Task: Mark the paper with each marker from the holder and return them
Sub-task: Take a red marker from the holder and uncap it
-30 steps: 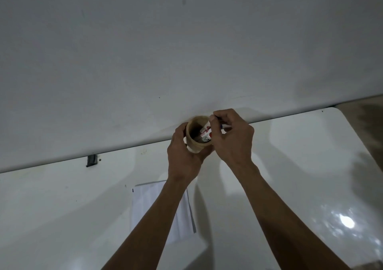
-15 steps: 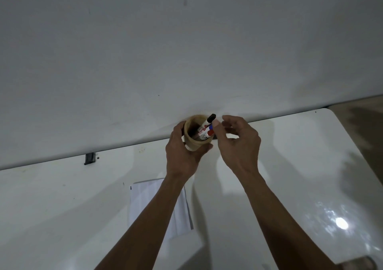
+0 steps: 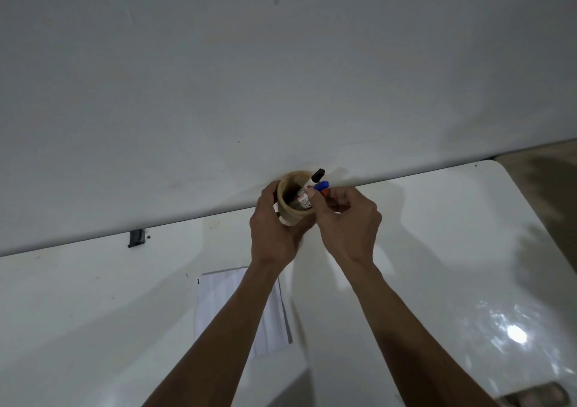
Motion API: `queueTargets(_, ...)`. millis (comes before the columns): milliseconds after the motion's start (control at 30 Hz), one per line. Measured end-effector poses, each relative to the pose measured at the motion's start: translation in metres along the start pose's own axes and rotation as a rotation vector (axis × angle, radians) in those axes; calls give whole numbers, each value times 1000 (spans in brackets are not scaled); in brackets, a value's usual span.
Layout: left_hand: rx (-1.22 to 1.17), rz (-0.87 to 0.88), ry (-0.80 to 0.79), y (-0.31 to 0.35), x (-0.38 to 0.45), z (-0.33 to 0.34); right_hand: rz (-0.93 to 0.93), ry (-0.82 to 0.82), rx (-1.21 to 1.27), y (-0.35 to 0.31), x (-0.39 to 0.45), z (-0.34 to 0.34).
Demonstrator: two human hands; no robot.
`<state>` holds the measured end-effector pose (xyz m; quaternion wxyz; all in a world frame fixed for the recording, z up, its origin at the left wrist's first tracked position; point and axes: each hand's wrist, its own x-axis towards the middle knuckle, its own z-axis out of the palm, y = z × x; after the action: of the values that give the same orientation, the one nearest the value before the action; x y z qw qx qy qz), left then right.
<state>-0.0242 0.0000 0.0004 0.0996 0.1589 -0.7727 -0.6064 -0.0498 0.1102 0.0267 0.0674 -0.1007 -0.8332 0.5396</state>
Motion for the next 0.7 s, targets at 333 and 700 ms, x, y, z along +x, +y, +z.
queueTargets(333,12,-28,2,0,-1,0,-50,66,25,-21,-3,-22)
queueTargets(700,23,-101,-56,14,-6,-7,12,210,387,-51,-8,-70)
